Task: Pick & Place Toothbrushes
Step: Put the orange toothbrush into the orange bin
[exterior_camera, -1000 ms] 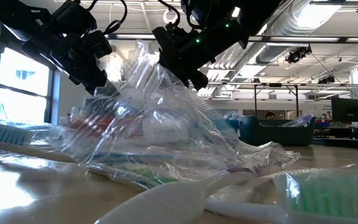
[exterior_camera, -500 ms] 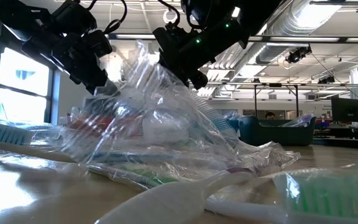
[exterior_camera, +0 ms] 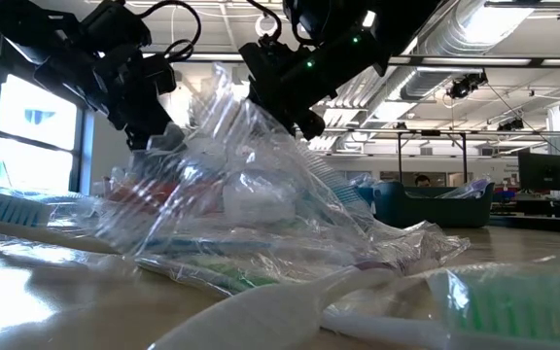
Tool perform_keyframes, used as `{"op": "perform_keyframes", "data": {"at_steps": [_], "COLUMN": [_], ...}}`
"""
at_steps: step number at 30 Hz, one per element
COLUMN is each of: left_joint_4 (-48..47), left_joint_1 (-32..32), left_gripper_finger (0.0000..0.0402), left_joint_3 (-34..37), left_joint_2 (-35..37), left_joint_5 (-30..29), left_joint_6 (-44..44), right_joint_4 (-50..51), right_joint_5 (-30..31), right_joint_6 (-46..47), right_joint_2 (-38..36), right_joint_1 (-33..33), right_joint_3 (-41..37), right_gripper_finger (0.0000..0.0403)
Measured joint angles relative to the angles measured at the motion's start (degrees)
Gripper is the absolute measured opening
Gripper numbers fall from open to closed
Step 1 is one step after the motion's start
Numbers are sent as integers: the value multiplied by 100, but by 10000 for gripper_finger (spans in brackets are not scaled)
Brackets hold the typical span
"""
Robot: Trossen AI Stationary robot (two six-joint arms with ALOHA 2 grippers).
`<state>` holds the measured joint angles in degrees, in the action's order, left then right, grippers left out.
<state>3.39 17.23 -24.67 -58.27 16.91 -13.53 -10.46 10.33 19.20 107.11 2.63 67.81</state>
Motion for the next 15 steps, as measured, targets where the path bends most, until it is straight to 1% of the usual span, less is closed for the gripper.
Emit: {"op": "perform_keyframes", "data": {"at_steps": [15], "left_joint_4": [11], "left_joint_1": [0], "left_gripper_finger": [132], "left_joint_3": [0], "left_joint_2": [1], "left_joint_5": [7], "left_joint_6": [-51], "right_joint_4": [2], "right_joint_5": [-2], "right_joint_6": [0], "right_joint_2": [0], "right_joint_1": [0], "right_joint_3": [0], "right_gripper_finger": [110]}}
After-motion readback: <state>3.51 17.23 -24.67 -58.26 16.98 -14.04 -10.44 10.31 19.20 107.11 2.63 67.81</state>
